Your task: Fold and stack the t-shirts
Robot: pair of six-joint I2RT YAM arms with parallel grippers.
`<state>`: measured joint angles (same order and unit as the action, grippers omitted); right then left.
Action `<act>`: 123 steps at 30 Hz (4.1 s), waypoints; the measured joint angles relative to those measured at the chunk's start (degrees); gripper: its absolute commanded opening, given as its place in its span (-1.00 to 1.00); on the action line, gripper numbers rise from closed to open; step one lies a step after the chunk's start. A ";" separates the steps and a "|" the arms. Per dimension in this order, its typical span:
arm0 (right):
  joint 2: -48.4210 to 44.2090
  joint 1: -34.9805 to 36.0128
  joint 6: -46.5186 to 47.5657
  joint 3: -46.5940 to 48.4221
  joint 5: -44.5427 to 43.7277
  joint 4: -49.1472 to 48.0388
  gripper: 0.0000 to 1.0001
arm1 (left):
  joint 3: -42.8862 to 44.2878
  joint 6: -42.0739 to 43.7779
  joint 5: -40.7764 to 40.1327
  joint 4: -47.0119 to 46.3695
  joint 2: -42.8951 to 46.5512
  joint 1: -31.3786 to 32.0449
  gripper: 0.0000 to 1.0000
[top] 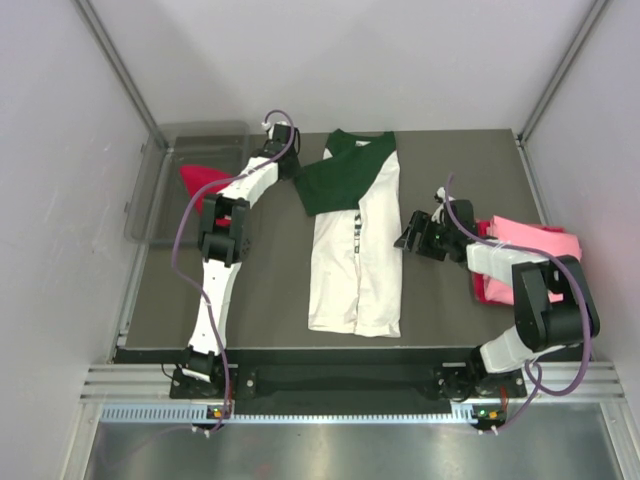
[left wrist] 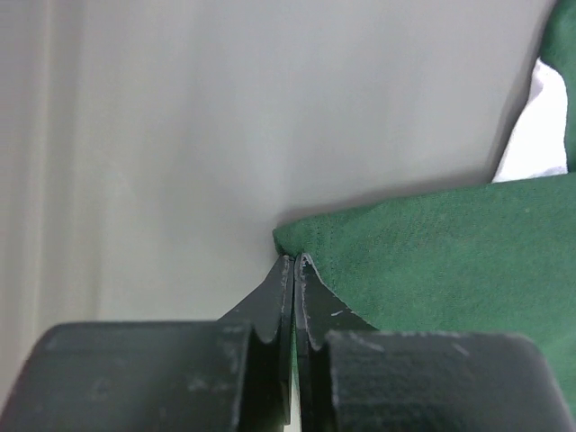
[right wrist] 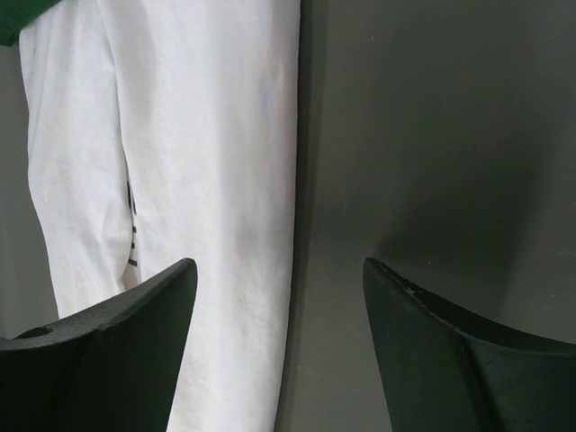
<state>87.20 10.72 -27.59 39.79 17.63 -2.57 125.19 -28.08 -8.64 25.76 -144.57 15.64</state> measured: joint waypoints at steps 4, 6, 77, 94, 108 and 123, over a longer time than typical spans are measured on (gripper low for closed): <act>0.00 0.00 0.00 0.00 0.02 0.00 0.48 | -0.55 1.11 -1.81 0.31 0.74 0.63 -1.00; 0.02 0.00 0.00 0.00 0.02 0.00 0.48 | -0.61 1.53 -2.82 0.46 1.33 1.03 -1.00; 0.63 -0.02 0.02 -0.07 0.26 0.00 0.47 | 8.59 -10.84 -4.50 5.01 1.40 15.78 0.00; 0.17 -0.02 0.02 -1.29 0.11 -1.22 0.47 | -14.88 15.76 -10.19 6.93 23.32 15.93 0.15; 0.17 -0.02 0.02 -1.29 -0.07 -1.27 0.47 | -3.87 30.08 -7.67 12.66 8.76 15.96 0.14; 0.17 -0.02 0.04 -1.29 -0.09 -1.27 0.47 | -0.44 31.58 -6.03 15.15 6.23 15.96 0.03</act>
<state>87.37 10.70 -27.55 38.50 17.54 -3.84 124.75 3.51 -14.68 40.91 -138.34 31.59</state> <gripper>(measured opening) 0.734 0.513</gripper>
